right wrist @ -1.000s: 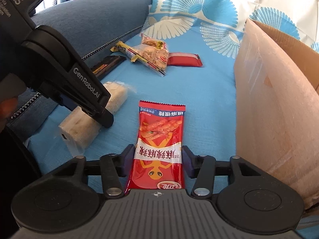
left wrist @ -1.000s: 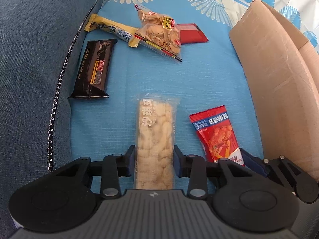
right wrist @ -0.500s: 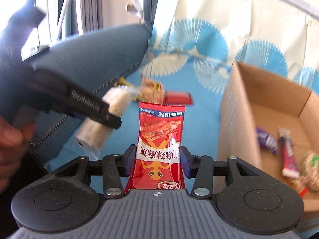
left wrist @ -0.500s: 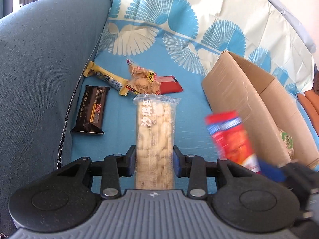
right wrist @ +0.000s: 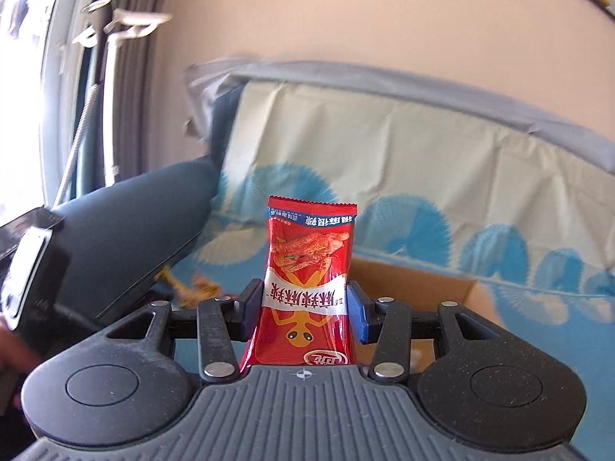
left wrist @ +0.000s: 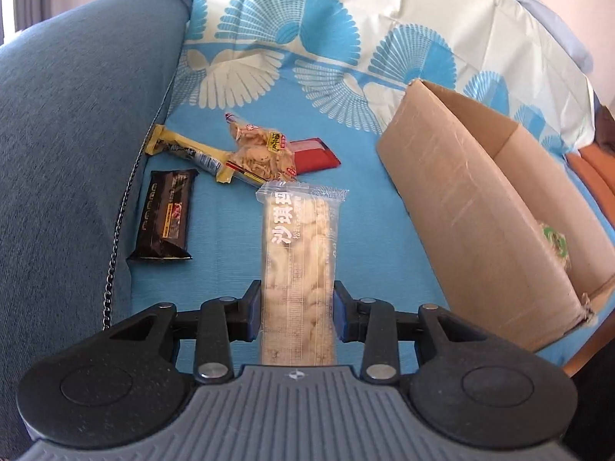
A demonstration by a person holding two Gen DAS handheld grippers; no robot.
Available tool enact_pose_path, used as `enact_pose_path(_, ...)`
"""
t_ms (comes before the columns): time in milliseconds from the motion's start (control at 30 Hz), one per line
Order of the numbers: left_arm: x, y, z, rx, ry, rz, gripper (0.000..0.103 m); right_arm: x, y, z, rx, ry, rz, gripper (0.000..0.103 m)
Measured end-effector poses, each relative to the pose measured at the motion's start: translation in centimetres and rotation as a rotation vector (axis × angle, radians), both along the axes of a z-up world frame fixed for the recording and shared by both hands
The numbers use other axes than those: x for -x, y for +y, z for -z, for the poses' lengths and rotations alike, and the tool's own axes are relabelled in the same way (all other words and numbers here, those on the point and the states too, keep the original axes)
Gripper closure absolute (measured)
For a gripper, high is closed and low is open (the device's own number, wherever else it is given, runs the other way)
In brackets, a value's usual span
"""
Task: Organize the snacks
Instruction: 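Lift the white bar with the left tool while the right carries the red packet over the box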
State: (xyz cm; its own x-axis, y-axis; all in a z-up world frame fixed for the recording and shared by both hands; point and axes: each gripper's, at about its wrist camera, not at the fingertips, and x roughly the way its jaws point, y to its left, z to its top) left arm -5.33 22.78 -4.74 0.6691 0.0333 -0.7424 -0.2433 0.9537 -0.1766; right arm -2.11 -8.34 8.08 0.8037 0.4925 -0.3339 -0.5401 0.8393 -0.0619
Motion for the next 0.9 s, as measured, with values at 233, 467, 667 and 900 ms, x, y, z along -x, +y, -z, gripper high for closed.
enact_pose_path(233, 0.3, -0.2, -0.1, -0.010, -0.009, 0.004, 0.063, -2.1, -6.6, 1.8, -0.105, 0.062, 0.199, 0.055)
enact_pose_path(467, 0.8, -1.0, -0.8, -0.065, -0.047, -0.051, 0.063, -3.6, -8.3, 4.1, -0.246, 0.135, 0.241, 0.055)
enact_pose_path(667, 1.9, -1.7, -1.9, -0.129, -0.092, -0.122, 0.063, -4.3, -9.5, 5.1, -0.275, 0.155, 0.226, 0.055)
enact_pose_path(900, 2.9, -2.7, -2.8, -0.124, -0.095, -0.185, 0.063, -5.5, -12.8, 5.9, -0.308, 0.167, 0.190, 0.055)
